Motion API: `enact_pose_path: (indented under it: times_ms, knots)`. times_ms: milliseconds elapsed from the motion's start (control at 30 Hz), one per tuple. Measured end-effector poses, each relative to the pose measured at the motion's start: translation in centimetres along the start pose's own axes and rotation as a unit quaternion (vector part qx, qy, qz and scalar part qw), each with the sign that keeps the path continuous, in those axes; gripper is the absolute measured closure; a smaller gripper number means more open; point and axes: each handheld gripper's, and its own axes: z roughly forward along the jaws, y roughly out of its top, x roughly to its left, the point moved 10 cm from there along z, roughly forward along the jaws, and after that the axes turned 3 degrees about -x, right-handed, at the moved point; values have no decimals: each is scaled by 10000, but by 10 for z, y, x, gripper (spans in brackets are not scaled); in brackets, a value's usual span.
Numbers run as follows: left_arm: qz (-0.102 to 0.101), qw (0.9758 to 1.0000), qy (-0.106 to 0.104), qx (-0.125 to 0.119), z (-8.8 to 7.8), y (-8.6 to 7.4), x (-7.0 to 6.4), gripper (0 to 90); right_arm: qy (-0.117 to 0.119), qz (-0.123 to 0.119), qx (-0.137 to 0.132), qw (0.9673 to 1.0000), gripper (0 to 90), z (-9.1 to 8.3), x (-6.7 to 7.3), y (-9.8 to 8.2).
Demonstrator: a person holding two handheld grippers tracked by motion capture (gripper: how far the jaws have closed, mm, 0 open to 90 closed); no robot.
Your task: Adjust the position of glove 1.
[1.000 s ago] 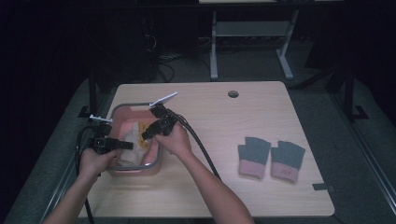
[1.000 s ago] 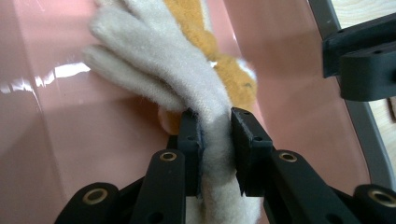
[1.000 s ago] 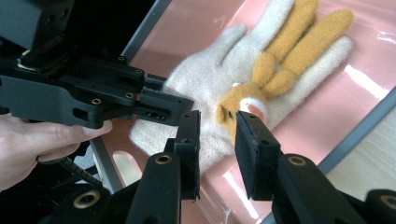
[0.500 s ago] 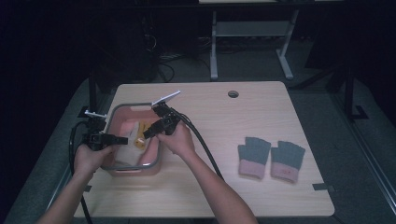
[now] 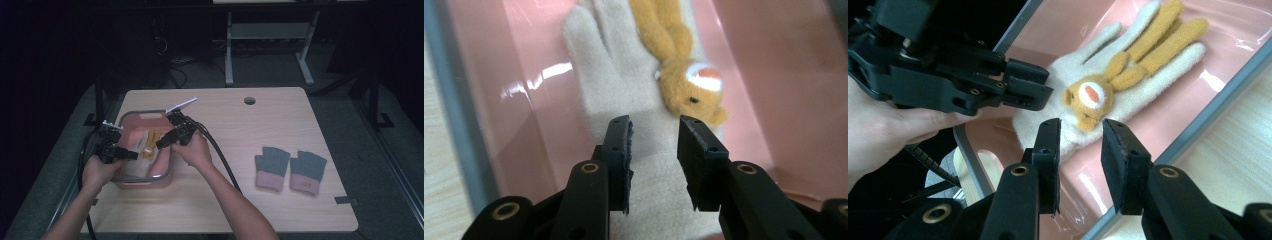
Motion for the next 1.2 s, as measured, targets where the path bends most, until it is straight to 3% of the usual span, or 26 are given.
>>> enact_pose_path:
  times_ms: [167,433,633,800,1200]
  knots:
    - [148,9994,155,277,8,-5,-1,677,18,-12,-9,10000,682,-2,-1,-1]
    - [137,9992,149,349,11,-8,0,671,17,-23,-37,10000,671,-6,-2,-2]
    - [65,9998,49,164,4,-1,-2,666,-4,-35,-66,10000,662,-11,-3,-3]
    - [159,9998,43,-76,-2,6,-5,654,-26,-44,-109,9999,651,-19,-4,-3]
    - [197,9983,-285,-468,-16,23,-29,630,-132,-37,-230,9996,623,-40,-13,-4]
